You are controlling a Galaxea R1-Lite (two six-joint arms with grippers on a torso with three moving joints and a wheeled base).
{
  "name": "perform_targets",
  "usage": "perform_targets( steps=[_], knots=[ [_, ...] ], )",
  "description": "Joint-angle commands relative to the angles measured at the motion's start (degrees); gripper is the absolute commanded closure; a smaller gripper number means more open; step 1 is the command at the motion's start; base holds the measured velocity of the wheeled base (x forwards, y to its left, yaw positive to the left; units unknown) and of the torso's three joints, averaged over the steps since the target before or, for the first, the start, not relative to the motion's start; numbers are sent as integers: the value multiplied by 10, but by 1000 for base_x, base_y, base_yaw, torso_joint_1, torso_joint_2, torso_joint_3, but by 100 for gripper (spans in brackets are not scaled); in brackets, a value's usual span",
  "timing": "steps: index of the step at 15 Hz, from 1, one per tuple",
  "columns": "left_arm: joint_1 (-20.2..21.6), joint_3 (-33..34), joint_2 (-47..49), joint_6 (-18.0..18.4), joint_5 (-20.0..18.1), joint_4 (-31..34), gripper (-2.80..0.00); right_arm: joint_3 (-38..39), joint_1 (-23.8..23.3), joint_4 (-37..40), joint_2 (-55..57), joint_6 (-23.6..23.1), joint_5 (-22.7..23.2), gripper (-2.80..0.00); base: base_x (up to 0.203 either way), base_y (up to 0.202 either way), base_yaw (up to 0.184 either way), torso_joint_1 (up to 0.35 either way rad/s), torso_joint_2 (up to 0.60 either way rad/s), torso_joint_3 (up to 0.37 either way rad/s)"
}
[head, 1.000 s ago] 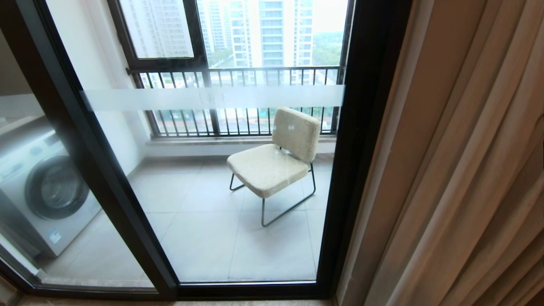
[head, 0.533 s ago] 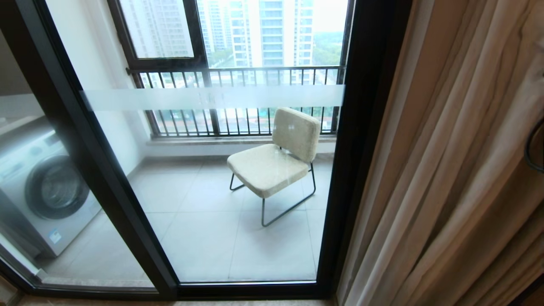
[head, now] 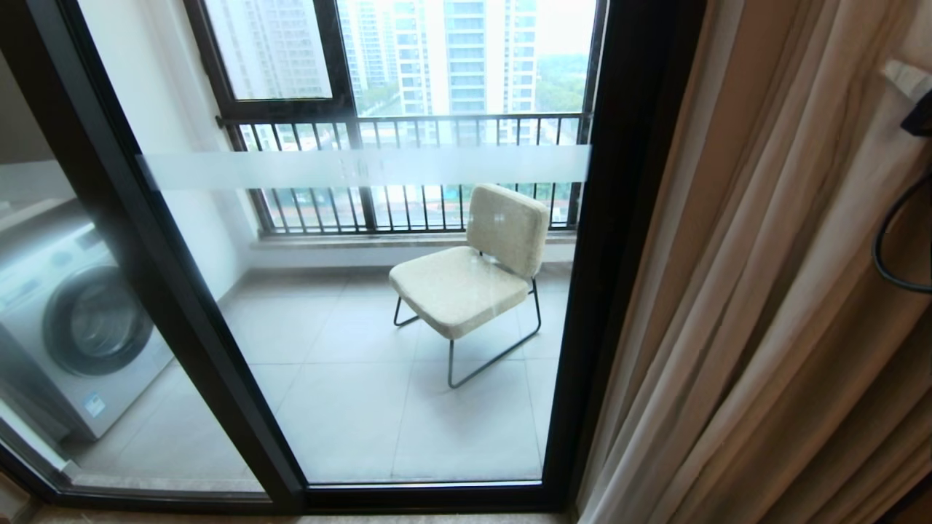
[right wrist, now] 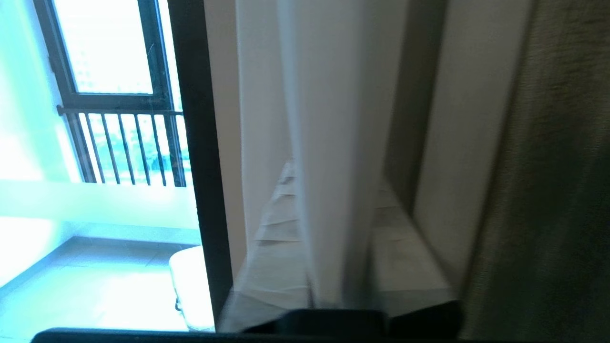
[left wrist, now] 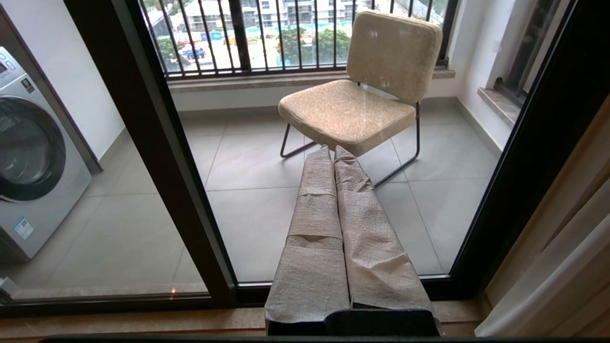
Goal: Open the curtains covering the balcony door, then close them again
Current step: Pull the inner curtains open on both sides
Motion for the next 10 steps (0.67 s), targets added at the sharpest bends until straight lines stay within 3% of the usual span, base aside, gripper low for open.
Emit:
perform_targets(
  steps=[1, 6, 10],
  knots=[
    [0, 0, 0, 0, 0, 0, 0, 0, 0, -5, 1, -1, 1, -280, 0, 0, 0, 0, 0, 0],
    [0, 0, 0, 0, 0, 0, 0, 46, -1, -29, -33, -1, 2, -280, 0, 0, 0, 0, 0, 0],
    [0, 0, 0, 0, 0, 0, 0, 151, -1, -35, -119, -1, 0, -280, 0, 0, 0, 0, 0, 0]
  ],
)
